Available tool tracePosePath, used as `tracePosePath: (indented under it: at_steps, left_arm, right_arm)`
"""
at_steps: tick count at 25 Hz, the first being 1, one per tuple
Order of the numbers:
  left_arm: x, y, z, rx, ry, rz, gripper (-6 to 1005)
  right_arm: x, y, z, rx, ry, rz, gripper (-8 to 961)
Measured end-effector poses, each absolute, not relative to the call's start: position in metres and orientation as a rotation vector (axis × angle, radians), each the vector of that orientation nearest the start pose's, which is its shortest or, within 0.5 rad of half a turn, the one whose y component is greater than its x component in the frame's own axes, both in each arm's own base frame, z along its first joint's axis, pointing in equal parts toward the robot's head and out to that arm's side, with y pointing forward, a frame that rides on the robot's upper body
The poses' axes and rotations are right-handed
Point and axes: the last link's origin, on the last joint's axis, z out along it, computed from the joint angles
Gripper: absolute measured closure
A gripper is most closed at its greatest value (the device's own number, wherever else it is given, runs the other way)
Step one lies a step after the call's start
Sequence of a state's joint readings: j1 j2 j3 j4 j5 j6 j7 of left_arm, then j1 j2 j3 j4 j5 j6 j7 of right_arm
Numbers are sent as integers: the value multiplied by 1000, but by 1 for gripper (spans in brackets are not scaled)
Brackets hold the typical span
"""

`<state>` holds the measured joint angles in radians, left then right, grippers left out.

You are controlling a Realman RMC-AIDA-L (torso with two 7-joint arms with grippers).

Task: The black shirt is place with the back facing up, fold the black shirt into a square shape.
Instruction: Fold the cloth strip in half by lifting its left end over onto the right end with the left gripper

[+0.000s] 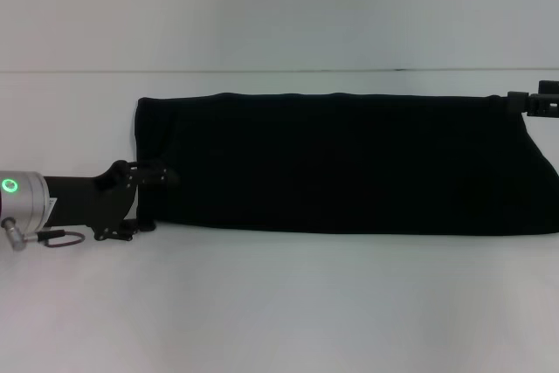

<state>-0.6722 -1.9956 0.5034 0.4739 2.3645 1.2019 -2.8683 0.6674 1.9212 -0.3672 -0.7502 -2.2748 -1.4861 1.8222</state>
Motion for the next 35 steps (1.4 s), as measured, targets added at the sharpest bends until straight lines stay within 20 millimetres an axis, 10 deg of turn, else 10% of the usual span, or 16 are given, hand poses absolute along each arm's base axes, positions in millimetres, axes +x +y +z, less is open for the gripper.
tracePosePath:
  at_steps: [35]
  left_arm:
    - [-305, 391, 8, 2021, 2722, 685, 279]
  right_arm:
    - [284, 392, 112, -2356, 1022, 552, 31]
